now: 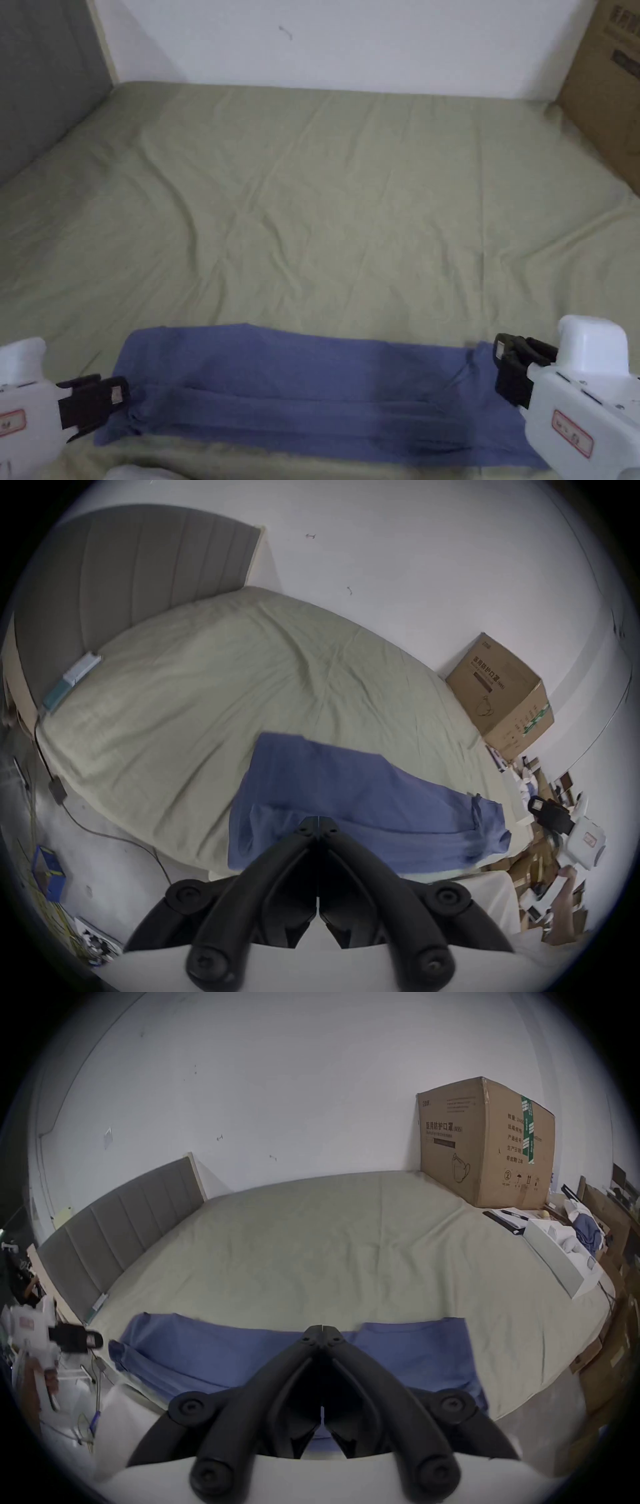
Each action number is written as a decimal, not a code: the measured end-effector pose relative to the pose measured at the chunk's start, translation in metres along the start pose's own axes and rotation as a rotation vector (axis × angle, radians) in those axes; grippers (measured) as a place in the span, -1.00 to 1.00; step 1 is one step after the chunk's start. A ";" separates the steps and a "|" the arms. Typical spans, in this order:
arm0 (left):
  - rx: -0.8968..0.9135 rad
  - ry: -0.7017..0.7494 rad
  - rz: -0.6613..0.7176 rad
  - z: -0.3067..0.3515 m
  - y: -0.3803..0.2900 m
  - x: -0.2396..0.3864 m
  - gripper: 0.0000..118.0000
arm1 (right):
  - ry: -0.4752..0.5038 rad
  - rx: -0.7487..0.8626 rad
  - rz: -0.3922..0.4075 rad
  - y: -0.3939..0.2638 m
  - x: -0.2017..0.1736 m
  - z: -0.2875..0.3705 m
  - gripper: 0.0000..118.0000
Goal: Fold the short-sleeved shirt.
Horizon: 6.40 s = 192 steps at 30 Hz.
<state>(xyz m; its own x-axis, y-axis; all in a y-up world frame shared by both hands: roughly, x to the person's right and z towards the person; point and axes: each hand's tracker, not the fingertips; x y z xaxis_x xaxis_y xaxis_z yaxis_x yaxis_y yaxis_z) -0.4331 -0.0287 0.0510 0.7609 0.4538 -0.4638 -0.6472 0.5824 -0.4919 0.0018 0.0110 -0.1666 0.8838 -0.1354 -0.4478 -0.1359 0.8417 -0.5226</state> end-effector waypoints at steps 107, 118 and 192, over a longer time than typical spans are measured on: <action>-0.470 -0.508 -0.058 -0.153 0.016 0.210 -0.47 | 0.088 -0.132 -0.341 -0.034 0.106 0.013 -1.00; -0.443 -0.490 0.280 -0.157 0.024 0.070 1.00 | 0.123 -0.181 -0.283 -0.027 0.071 -0.008 -1.00; -0.525 -0.304 -0.110 -0.170 0.041 0.269 0.21 | 0.064 -0.029 -0.221 -0.024 0.099 0.013 -1.00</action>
<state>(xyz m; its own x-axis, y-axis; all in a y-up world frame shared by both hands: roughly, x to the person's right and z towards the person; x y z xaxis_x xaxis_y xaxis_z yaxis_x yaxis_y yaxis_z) -0.2627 0.0025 -0.2189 0.7540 0.6267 -0.1968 -0.4416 0.2618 -0.8582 0.0986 -0.0155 -0.1894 0.8632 -0.3485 -0.3653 0.0442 0.7729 -0.6330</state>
